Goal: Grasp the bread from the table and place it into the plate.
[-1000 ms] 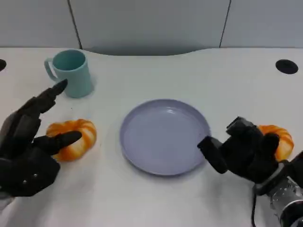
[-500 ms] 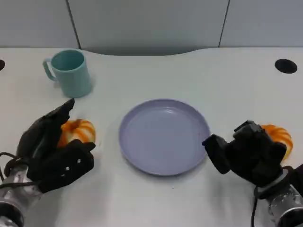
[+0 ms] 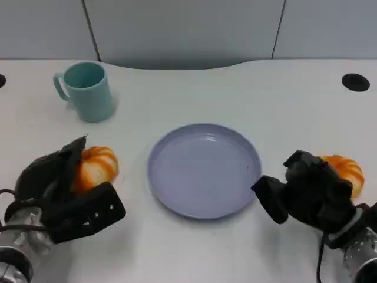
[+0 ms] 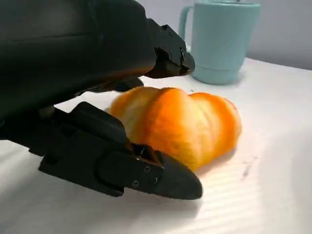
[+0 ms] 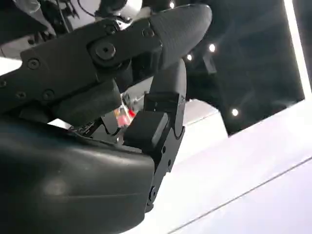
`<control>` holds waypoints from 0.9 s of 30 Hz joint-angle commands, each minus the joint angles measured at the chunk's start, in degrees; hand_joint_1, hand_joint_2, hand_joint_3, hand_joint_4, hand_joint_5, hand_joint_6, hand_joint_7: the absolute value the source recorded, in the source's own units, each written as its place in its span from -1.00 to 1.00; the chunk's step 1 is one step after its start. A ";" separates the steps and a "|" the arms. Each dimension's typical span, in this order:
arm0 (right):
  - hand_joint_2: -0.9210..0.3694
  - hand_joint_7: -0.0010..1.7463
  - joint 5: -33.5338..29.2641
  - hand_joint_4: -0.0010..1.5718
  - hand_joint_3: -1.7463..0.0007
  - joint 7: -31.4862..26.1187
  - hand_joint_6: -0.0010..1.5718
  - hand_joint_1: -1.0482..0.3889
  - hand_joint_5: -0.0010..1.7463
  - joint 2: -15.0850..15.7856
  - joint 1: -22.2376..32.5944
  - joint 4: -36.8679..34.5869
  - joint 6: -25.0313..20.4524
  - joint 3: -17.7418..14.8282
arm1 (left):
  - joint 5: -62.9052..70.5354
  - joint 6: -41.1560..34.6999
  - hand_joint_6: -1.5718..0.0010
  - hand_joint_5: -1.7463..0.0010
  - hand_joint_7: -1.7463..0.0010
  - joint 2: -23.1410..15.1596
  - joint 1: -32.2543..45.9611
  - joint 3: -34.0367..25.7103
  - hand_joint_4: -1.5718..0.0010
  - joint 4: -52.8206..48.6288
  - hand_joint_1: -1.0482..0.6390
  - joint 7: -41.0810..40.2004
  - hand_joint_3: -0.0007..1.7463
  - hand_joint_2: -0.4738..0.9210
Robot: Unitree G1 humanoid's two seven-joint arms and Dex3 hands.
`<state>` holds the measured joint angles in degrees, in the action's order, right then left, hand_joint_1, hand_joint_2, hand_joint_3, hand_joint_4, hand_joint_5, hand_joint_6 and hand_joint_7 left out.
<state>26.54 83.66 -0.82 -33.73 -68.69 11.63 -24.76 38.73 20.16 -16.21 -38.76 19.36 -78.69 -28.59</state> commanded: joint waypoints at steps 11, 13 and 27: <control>-1.00 -0.14 1.96 0.05 0.95 1.58 0.18 -0.20 1.00 -0.38 1.40 1.77 1.55 -0.97 | 1.50 -0.34 -0.30 -0.13 0.81 -1.80 0.70 3.36 0.02 -0.37 -0.01 -7.27 -1.00 0.94; -1.00 0.05 1.67 0.05 0.96 1.79 0.13 -0.23 1.00 -0.32 1.02 1.50 1.56 -0.61 | 0.56 0.73 -0.36 -0.09 0.82 -1.28 0.01 2.67 -0.01 -0.24 -0.02 -6.64 -0.99 0.95; -0.97 -0.29 1.60 0.02 0.95 0.82 0.23 -0.20 1.00 -0.47 -1.28 1.33 0.43 -0.32 | -6.25 17.89 -0.45 -0.04 0.93 4.07 -5.47 -2.87 -0.06 1.90 0.00 -12.02 -0.99 0.93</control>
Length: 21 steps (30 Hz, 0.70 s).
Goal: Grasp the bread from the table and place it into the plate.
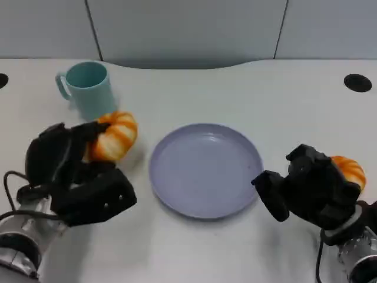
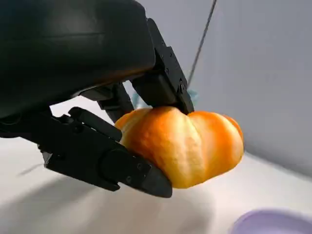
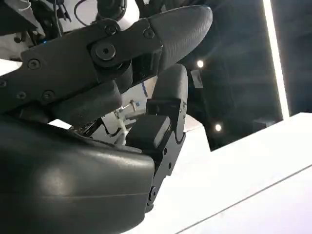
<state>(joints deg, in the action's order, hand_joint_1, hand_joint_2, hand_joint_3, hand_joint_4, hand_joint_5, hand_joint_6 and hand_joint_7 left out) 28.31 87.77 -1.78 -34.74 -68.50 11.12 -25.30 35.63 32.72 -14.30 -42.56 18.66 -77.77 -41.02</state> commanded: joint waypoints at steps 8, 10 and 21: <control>-0.95 -0.44 -2.58 0.09 0.99 -6.59 0.31 -0.18 1.00 1.91 -2.09 -0.18 -2.70 2.74 | -4.06 10.03 -0.49 -0.07 0.94 6.76 -3.04 -2.73 -0.13 1.54 0.01 -0.41 -1.00 0.87; -0.90 -0.47 -2.40 0.06 1.00 -8.10 0.39 -0.13 1.00 1.83 -2.08 -0.36 -2.65 2.32 | -4.39 10.08 -0.50 -0.06 0.94 7.89 -3.34 -2.90 -0.15 1.55 -0.01 0.35 -0.99 0.87; -0.91 -0.48 -0.63 0.10 1.00 -2.48 0.47 -0.12 1.00 0.85 -4.67 -1.85 -8.59 1.03 | -4.91 11.47 -0.49 -0.09 0.97 13.77 -1.91 -2.26 -0.13 1.56 -0.03 2.18 -1.00 0.89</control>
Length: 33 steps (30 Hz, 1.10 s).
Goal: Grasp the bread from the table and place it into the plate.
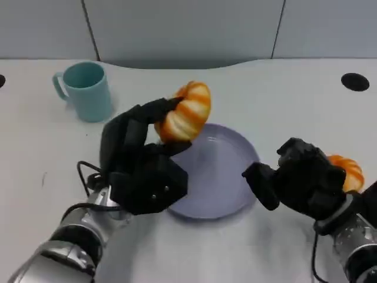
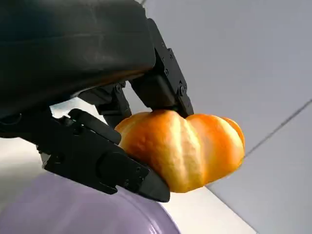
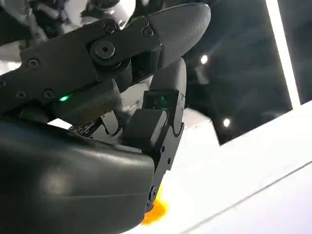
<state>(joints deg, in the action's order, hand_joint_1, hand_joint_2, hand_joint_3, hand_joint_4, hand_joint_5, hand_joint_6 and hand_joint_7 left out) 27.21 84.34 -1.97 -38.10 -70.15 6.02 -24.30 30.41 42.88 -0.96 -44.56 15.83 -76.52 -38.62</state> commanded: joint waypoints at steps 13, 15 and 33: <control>-0.88 -0.32 -0.52 0.07 1.00 0.45 0.37 -0.03 1.00 1.66 -1.56 0.46 -9.04 1.65 | -5.69 4.39 0.04 0.20 1.00 3.10 2.79 -2.98 0.28 0.24 -0.24 12.56 -0.99 0.93; -0.89 -0.37 -0.26 0.06 0.99 0.56 0.35 -0.03 1.00 1.43 -1.38 0.60 -8.89 1.37 | -6.99 4.27 0.15 0.28 1.00 3.08 2.98 -3.80 0.36 0.42 -0.32 15.22 -0.99 0.95; -0.88 -0.37 0.28 0.12 1.00 -3.01 0.39 -0.06 1.00 -0.94 -0.30 1.88 -6.79 0.47 | -42.55 -17.70 1.00 1.00 1.00 1.55 7.12 -26.02 1.00 10.26 -1.00 79.37 -0.22 1.00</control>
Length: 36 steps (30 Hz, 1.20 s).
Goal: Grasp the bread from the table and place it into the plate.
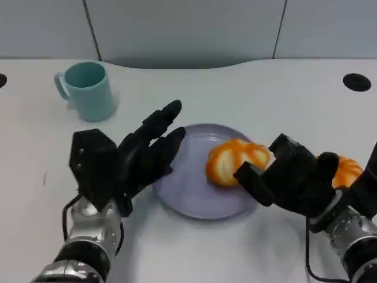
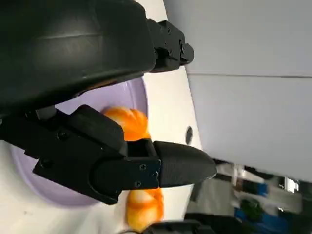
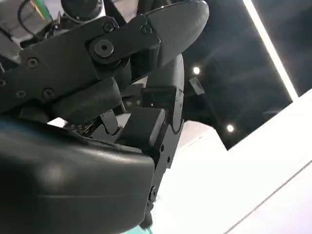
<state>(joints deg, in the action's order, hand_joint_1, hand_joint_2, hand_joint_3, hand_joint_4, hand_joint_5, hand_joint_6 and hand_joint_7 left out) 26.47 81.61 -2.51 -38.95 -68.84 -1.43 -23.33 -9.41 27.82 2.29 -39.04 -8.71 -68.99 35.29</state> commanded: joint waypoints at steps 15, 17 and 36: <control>-0.87 -0.47 -0.95 0.10 1.00 -0.55 0.49 -0.09 1.00 0.99 -0.42 0.99 -3.00 2.38 | -21.32 -29.53 1.00 0.99 1.00 -4.46 16.79 -7.89 0.99 28.36 -1.00 18.70 -0.22 1.00; -0.87 -0.48 -0.96 0.09 1.00 -0.59 0.49 -0.10 1.00 0.98 -0.39 1.09 -3.05 2.48 | -22.58 -32.50 0.99 0.99 1.00 -4.57 18.63 -7.69 0.98 31.77 -1.00 18.25 -0.23 1.00; -0.96 -0.51 -3.62 -0.02 0.98 0.95 0.47 -0.44 0.84 3.57 -0.89 1.00 -2.00 5.47 | -25.83 -30.42 0.08 0.48 0.88 -6.40 31.59 -9.08 0.05 32.98 -0.80 26.00 -0.56 1.00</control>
<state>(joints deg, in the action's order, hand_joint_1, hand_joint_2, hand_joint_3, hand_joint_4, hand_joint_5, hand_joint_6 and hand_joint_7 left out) 23.19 81.70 -0.03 -39.80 -68.26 -5.69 -17.95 -36.62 -5.64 -3.01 -6.58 -17.44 -33.65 60.17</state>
